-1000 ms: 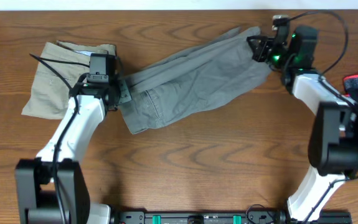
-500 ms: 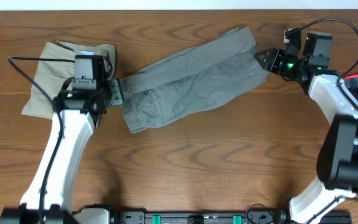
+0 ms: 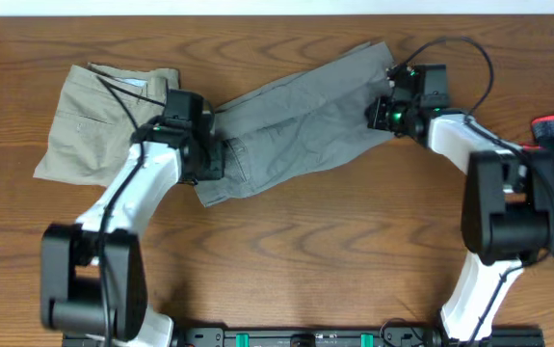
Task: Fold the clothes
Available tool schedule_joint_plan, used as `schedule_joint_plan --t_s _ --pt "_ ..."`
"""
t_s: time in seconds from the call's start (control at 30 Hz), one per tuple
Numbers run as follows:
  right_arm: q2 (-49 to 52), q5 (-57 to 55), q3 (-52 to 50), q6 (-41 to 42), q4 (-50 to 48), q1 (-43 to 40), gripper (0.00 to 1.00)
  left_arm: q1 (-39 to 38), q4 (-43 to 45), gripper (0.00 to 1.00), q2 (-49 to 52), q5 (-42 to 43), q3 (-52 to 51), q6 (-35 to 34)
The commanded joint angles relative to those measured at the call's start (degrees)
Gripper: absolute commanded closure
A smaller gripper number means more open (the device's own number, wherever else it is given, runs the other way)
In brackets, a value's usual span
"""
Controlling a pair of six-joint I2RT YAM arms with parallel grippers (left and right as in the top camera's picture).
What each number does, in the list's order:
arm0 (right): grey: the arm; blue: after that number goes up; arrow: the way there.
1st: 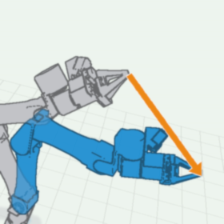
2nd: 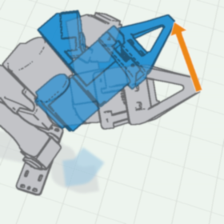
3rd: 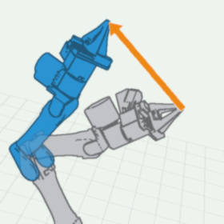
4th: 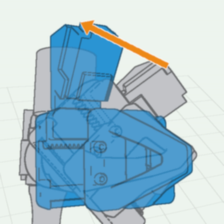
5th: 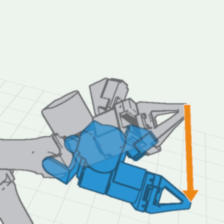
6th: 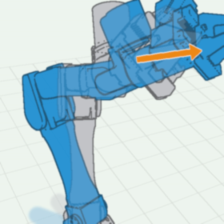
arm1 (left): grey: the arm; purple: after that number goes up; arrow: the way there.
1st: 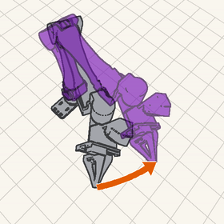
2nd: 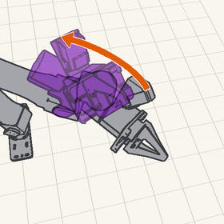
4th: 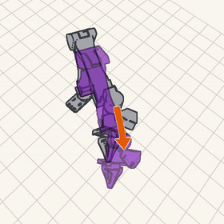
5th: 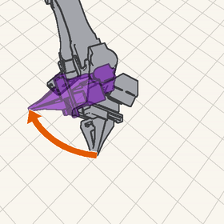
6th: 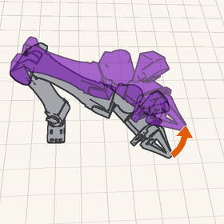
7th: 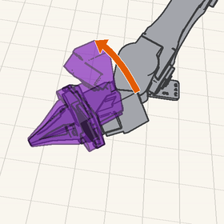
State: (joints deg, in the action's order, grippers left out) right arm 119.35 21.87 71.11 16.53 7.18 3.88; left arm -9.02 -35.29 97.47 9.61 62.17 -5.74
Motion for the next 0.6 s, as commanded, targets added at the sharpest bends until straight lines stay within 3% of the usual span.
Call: schedule_joint_plan --t_s 0.0,0.1,0.27,0.43,0.57 --pt "2.64 -13.38 -0.42 5.70 6.14 -0.24 0.99 0.04 -0.04 0.66 1.86 0.94 -0.31 1.25" --pt "2.51 -24.96 -0.42 8.98 17.73 -0.98 0.99 0.04 -0.33 0.64 2.16 0.94 -0.31 1.25" --pt "0.20 -39.08 -0.42 12.66 32.44 -1.46 0.99 0.04 -0.26 0.51 2.12 0.96 -0.28 1.27" --pt "-4.37 -33.79 -0.42 8.96 37.42 -0.72 0.99 0.02 -0.17 0.49 2.10 3.87 -0.28 1.33" --pt "-9.66 -24.70 -0.42 -0.11 30.62 -0.07 0.99 0.04 0.52 0.49 2.10 4.81 -0.28 2.08"
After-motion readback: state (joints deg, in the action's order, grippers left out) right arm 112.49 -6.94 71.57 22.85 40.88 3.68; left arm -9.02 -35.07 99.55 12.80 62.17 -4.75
